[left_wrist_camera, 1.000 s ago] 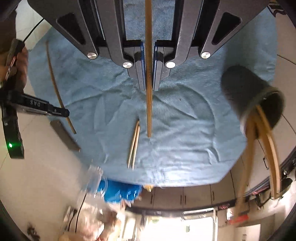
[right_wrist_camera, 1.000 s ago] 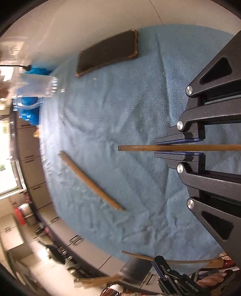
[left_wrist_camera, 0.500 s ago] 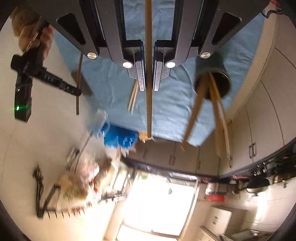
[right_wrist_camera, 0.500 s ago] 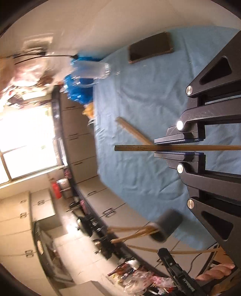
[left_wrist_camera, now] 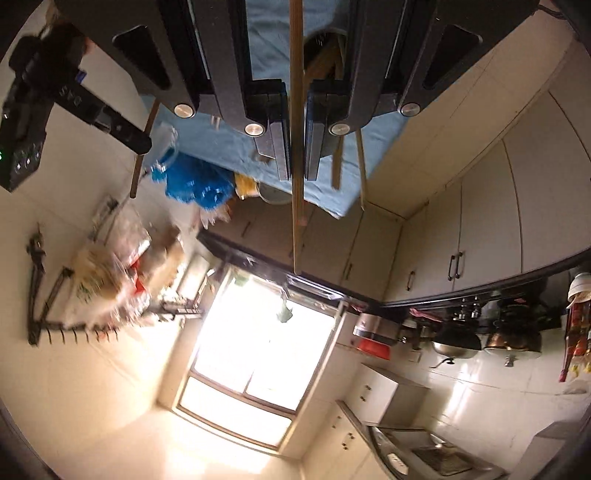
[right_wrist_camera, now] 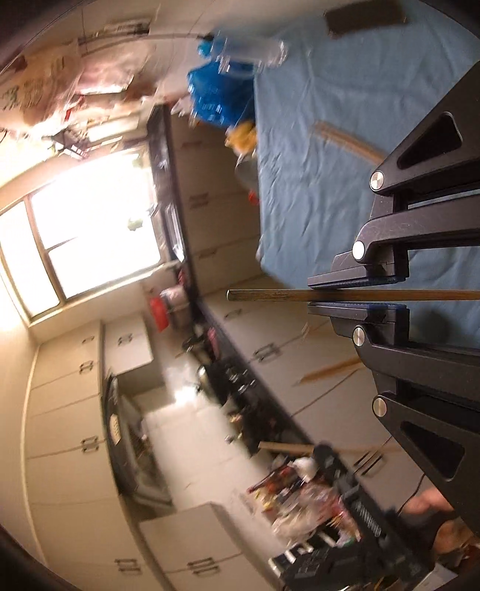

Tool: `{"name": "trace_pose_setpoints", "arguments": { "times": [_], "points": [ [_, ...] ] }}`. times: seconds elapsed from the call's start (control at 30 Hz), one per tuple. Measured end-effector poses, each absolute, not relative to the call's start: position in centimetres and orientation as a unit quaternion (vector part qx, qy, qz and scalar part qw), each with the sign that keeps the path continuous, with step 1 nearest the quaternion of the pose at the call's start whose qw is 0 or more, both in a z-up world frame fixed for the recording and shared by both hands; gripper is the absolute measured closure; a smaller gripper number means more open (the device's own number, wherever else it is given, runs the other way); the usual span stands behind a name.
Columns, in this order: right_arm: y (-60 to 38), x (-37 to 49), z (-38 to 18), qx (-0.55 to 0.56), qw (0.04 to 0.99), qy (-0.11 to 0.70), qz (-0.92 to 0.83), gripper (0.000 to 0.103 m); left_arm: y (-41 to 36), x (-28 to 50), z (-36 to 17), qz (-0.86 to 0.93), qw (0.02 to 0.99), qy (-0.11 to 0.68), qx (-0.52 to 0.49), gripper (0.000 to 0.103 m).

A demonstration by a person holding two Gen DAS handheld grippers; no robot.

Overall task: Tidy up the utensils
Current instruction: 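Lift both held chopsticks and carry them over the black holder, then lower both chopsticks into the black holder and open both grippers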

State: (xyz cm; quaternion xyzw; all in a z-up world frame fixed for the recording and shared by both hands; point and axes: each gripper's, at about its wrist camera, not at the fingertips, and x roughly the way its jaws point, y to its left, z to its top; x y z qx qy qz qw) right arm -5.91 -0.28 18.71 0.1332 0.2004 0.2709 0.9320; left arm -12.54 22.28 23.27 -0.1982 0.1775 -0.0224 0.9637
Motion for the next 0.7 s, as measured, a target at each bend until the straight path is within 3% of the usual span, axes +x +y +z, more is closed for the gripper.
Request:
{"name": "trace_pose_setpoints", "arguments": {
  "times": [0.4,0.7],
  "points": [
    [6.7,-2.7,18.1,0.165,0.941,0.137,0.261,0.095,24.3,-7.8,22.0,-0.002,0.972,0.125,-0.200,0.097],
    [7.8,-1.0,15.4,0.142,0.948,0.154,0.238,0.095,24.5,-4.8,19.0,0.018,0.972,0.140,-0.186,0.097]
  ]
}}
